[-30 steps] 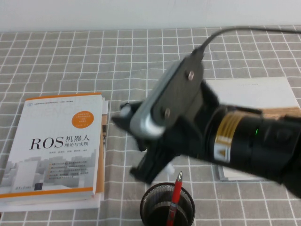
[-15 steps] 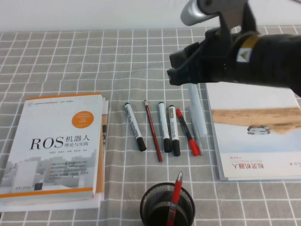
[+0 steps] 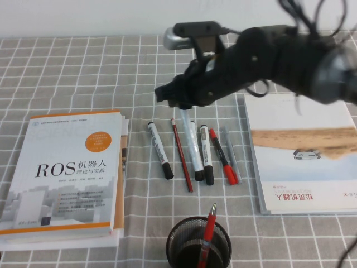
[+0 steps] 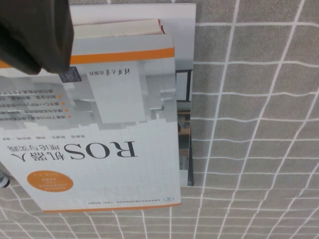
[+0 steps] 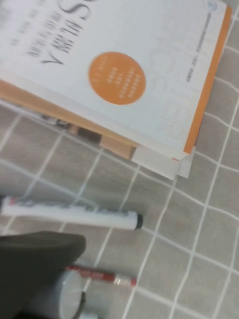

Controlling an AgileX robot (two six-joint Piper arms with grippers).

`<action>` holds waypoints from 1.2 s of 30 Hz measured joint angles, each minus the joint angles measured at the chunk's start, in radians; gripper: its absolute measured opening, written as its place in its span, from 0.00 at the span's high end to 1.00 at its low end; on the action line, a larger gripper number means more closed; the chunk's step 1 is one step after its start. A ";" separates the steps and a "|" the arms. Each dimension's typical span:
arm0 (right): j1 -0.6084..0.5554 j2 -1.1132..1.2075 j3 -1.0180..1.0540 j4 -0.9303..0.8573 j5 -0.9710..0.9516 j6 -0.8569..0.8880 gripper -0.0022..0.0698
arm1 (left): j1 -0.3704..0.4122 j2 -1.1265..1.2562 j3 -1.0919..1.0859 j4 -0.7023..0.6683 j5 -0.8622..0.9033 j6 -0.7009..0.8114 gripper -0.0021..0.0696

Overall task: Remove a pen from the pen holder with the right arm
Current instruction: 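Take a marker out of the pen holder and lay it on the table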

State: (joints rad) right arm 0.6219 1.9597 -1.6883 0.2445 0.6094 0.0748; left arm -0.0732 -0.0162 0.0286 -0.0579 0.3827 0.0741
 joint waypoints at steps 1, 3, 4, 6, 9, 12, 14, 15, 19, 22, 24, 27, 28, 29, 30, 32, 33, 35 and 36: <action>0.000 0.035 -0.039 0.005 0.017 0.002 0.85 | 0.000 0.000 0.000 0.000 0.000 0.000 0.98; 0.000 0.097 -0.117 0.009 0.049 0.006 0.85 | 0.000 0.000 0.000 0.000 0.000 0.000 0.98; 0.000 0.130 -0.155 0.009 0.066 0.008 0.85 | 0.000 0.000 0.000 0.000 0.000 0.000 0.98; 0.000 0.190 -0.217 0.009 0.095 0.010 0.85 | 0.000 0.000 0.000 0.000 0.000 0.000 0.98; 0.000 0.259 -0.292 0.009 0.120 0.010 0.85 | 0.000 0.000 0.000 0.000 0.000 0.000 0.98; 0.000 0.311 -0.344 0.009 0.124 0.010 0.85 | 0.000 0.000 0.000 0.000 0.000 0.000 0.98; 0.000 0.339 -0.370 0.009 0.124 0.010 0.85 | 0.000 0.000 0.000 0.000 0.000 0.000 0.98; 0.000 0.352 -0.378 0.009 0.124 0.010 0.85 | 0.000 0.000 0.000 0.000 0.000 0.000 0.98; 0.000 0.401 -0.405 0.013 0.120 0.010 0.85 | 0.000 0.000 0.000 0.000 0.000 0.000 0.98; 0.000 0.421 -0.410 0.016 0.114 0.010 0.85 | 0.000 0.000 0.000 0.000 0.000 0.000 0.98; -0.001 0.429 -0.410 0.016 0.114 0.010 0.85 | 0.000 0.000 0.000 0.000 0.000 0.000 0.98; -0.002 0.437 -0.410 0.017 0.111 0.010 0.85 | 0.000 0.000 0.000 0.000 0.000 0.000 0.98; -0.002 0.439 -0.410 0.017 0.110 0.010 0.85 | 0.000 0.000 0.000 0.000 0.000 0.000 0.98; -0.002 0.440 -0.410 0.017 0.110 0.010 0.84 | 0.000 0.000 0.000 0.000 0.000 0.000 0.98; -0.004 0.440 -0.410 0.017 0.110 0.010 0.83 | 0.000 0.000 0.000 0.000 0.000 0.000 0.98; -0.003 0.440 -0.410 0.015 0.110 0.010 0.76 | 0.000 0.000 0.000 0.000 0.000 0.000 0.98; -0.003 0.440 -0.410 0.015 0.110 0.010 0.72 | 0.000 0.000 0.000 0.000 0.000 0.000 0.98; -0.003 0.440 -0.410 0.011 0.109 0.010 0.61 | 0.000 0.000 0.000 0.000 0.000 0.000 0.98; -0.003 0.440 -0.410 0.011 0.109 0.010 0.57 | 0.000 0.000 0.000 0.000 0.000 0.000 0.98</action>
State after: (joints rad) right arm 0.6191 2.3994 -2.0986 0.2555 0.7181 0.0848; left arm -0.0732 -0.0162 0.0286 -0.0579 0.3827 0.0741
